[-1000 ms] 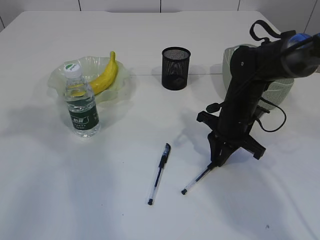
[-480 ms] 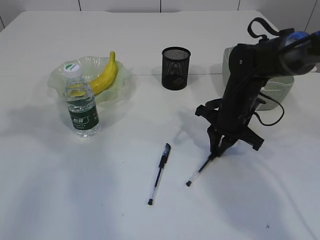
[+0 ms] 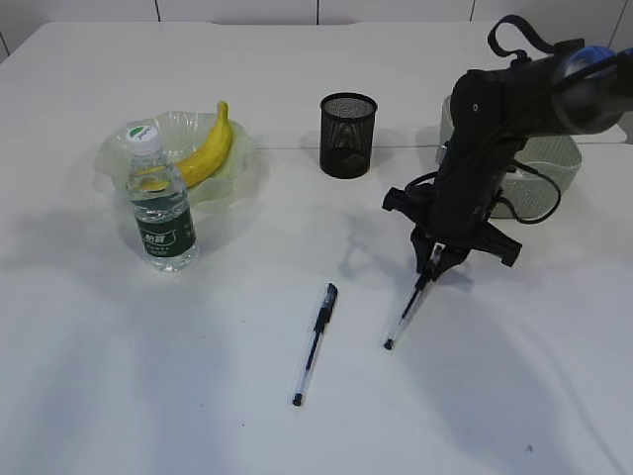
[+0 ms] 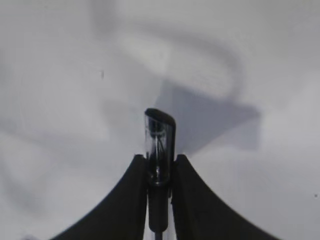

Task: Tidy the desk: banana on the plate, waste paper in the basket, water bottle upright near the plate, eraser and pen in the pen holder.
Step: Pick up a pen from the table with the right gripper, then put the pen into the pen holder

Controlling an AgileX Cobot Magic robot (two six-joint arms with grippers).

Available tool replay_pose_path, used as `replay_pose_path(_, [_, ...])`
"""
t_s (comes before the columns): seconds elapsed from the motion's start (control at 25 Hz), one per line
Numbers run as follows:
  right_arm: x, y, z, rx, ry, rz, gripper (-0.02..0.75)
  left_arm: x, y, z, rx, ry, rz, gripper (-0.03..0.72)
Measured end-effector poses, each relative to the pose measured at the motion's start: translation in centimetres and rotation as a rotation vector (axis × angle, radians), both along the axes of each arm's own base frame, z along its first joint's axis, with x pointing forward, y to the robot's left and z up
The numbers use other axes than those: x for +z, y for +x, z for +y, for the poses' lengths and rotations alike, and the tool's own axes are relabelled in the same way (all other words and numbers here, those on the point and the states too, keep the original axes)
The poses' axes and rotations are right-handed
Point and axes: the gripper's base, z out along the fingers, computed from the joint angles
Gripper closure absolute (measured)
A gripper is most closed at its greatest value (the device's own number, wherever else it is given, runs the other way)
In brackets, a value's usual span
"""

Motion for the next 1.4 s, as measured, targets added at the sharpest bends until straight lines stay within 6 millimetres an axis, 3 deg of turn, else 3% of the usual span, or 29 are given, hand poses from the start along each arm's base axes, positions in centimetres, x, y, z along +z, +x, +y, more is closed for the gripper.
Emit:
replay_pose_path(0.28, [0.6,0.9,-0.3,0.09,-0.055,-0.087,0.627,0.0,0.0,0.0,0.0,0.0,0.0,0.445])
replay_pose_path(0.88, [4.0,4.7,-0.6,0.244,-0.186,-0.444,0.628,0.0,0.0,0.0,0.0,0.0,0.0,0.445])
replay_pose_path(1.4, [6.7,7.6,0.6,0.372,-0.187,-0.857,0.629,0.0,0.0,0.0,0.0,0.0,0.0,0.445])
